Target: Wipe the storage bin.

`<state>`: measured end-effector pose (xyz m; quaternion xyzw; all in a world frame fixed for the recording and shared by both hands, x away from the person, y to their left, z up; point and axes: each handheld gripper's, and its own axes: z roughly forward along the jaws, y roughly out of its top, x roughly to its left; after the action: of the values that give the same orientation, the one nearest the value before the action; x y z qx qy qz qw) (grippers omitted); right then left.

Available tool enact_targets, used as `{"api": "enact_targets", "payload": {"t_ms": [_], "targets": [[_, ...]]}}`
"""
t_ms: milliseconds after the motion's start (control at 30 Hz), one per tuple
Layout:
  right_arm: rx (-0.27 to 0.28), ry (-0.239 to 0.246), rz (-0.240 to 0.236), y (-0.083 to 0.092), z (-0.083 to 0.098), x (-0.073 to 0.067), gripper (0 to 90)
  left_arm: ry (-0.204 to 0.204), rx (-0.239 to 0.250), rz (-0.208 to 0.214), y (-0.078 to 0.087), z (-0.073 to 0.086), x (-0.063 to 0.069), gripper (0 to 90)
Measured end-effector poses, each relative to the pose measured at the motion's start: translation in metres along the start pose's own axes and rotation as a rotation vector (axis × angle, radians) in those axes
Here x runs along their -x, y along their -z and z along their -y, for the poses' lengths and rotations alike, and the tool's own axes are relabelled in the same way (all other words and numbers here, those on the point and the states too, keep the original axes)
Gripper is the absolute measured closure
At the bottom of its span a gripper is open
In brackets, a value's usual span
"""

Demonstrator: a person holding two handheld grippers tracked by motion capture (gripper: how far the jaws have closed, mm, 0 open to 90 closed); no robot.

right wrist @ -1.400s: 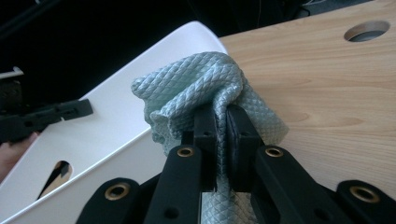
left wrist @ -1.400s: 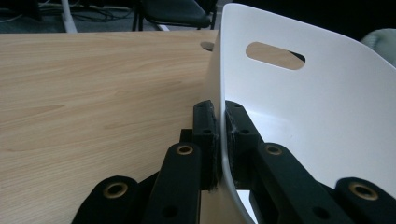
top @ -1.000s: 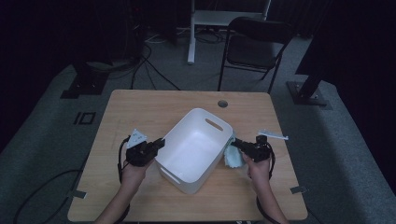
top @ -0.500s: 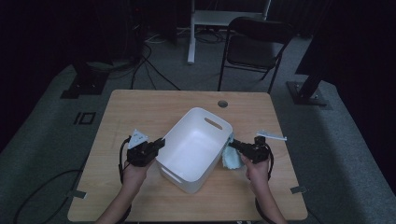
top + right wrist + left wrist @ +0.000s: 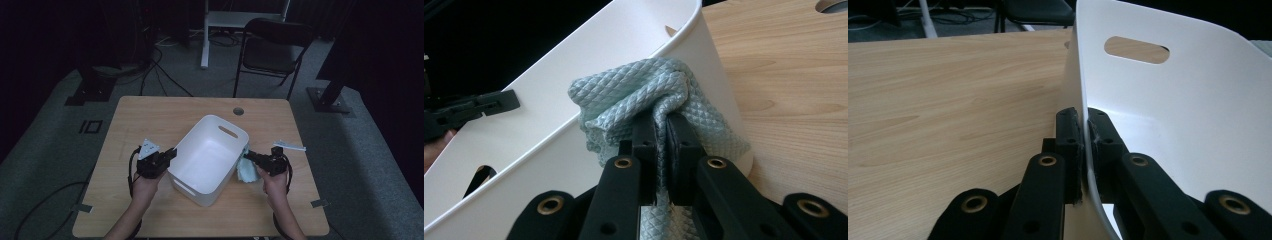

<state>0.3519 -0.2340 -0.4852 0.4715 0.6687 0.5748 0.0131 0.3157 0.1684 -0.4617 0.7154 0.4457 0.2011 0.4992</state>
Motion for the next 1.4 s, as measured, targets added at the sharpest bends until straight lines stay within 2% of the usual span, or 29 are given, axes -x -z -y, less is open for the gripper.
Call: {"api": "enact_targets", "payload": {"t_ms": [133,200,433,533,667,867,1000,1067,1133,1267,1333,1400], "targets": [[0.018,0.016,-0.02,0.006,-0.005,-0.008,84.7,-0.001,-0.001,0.004,0.0,0.0,0.0,86.1],[0.019,0.027,-0.012,0.006,-0.006,-0.01,84.7,0.002,0.0,0.008,-0.001,0.0,0.0,86.1],[-0.009,0.013,-0.009,-0.001,0.0,-0.004,84.7,0.004,0.003,-0.009,-0.001,0.0,0.002,85.9],[-0.007,0.016,-0.015,0.001,-0.001,-0.007,84.7,0.013,0.004,-0.011,-0.001,0.0,0.002,86.0],[0.003,0.043,-0.011,0.004,-0.004,-0.014,84.7,0.017,0.005,-0.005,-0.001,0.001,0.003,85.9],[-0.016,0.016,-0.012,-0.002,0.002,-0.007,84.7,0.014,0.007,-0.018,-0.001,0.001,0.005,85.8],[-0.004,0.024,-0.026,0.003,-0.002,-0.013,84.7,0.016,0.007,-0.018,-0.001,0.001,0.006,85.8],[-0.002,0.048,-0.016,0.004,-0.004,-0.017,84.7,0.013,0.005,-0.012,-0.002,0.001,0.005,85.8],[0.003,0.037,-0.024,0.003,-0.003,-0.015,84.8,0.011,0.005,-0.008,-0.002,0.001,0.005,85.7],[-0.024,0.024,-0.014,-0.003,0.004,-0.011,84.8,0.014,0.008,-0.018,-0.002,0.001,0.006,85.2],[-0.022,0.007,-0.026,-0.003,0.004,-0.01,84.7,0.016,0.008,-0.024,-0.002,0.001,0.007,85.3],[-0.011,0.012,-0.043,0.001,0.002,-0.015,84.7,0.016,0.006,-0.024,-0.002,0.001,0.007,85.3]]}}
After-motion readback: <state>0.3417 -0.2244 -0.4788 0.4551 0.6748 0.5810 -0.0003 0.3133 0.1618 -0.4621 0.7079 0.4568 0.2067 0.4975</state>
